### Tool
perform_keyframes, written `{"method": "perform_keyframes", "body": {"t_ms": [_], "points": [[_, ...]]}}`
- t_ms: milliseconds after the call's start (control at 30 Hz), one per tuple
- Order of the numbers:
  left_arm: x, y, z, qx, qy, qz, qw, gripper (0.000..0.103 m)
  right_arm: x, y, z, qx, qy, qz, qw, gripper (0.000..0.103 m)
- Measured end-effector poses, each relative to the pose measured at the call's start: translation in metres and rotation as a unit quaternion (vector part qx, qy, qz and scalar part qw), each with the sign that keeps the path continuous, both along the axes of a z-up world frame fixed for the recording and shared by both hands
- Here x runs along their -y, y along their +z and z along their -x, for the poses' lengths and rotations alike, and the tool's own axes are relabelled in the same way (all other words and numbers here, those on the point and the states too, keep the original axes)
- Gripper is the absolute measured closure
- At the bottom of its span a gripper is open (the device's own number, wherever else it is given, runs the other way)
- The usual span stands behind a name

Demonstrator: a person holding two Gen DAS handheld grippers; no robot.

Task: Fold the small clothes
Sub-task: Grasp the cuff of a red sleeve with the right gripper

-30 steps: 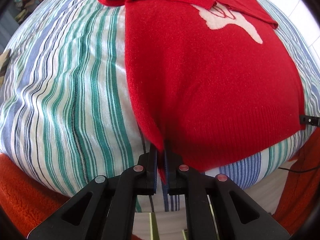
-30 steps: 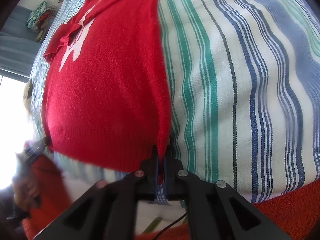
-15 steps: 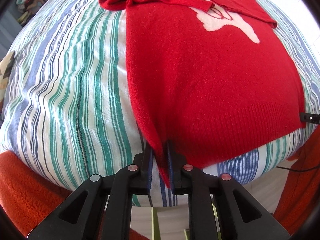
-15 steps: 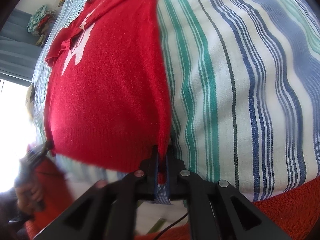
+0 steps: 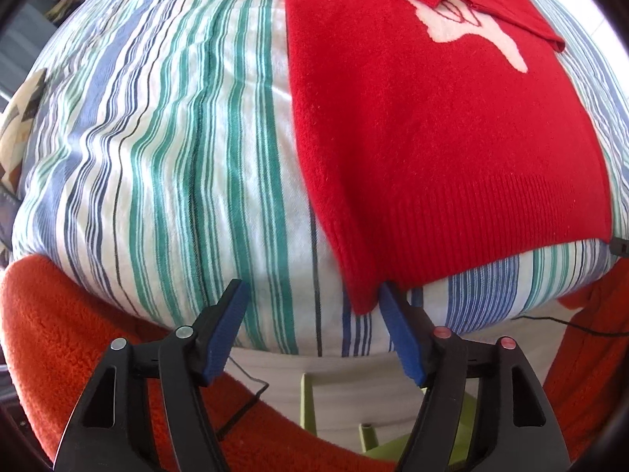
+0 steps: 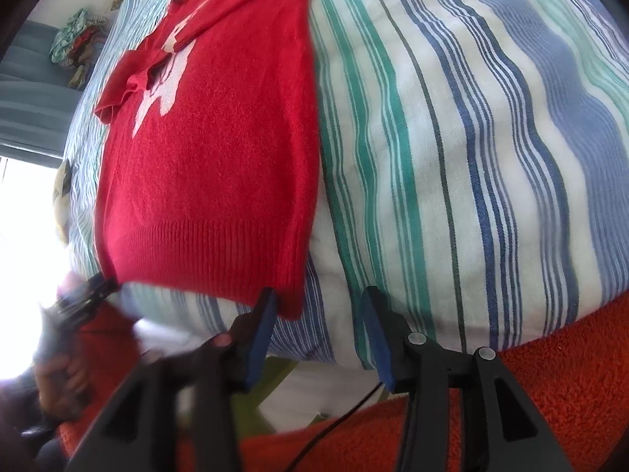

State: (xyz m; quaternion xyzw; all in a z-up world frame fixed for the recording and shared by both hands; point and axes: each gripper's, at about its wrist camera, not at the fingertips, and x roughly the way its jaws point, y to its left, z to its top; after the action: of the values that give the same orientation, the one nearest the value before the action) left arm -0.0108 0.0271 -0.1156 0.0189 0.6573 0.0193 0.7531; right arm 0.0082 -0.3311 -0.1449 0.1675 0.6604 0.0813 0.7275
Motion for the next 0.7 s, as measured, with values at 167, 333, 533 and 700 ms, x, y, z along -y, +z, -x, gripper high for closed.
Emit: {"method": "perform_keyframes", "body": {"t_ms": [167,333,533,700], "points": [[-0.033,0.040,0.017,0.026,0.026,0.001,0.9993,0.030,0.027,0.030,0.007,-0.014,0.040,0.094,0.995,0.056],[-0.075,0.083,-0.001,0.141,0.099,0.010,0.9850,0.016,0.021,0.093,-0.037,0.083,0.122,0.262,0.954,0.051],[-0.112,0.068,-0.035,0.277,0.194,-0.010,0.9411,0.017,-0.091,0.104,-0.131,0.232,0.269,0.222,0.908,0.047],[-0.114,0.043,-0.041,0.277,0.167,-0.079,0.9431,0.017,-0.176,0.048,-0.187,0.268,0.373,0.258,0.850,0.048]]}}
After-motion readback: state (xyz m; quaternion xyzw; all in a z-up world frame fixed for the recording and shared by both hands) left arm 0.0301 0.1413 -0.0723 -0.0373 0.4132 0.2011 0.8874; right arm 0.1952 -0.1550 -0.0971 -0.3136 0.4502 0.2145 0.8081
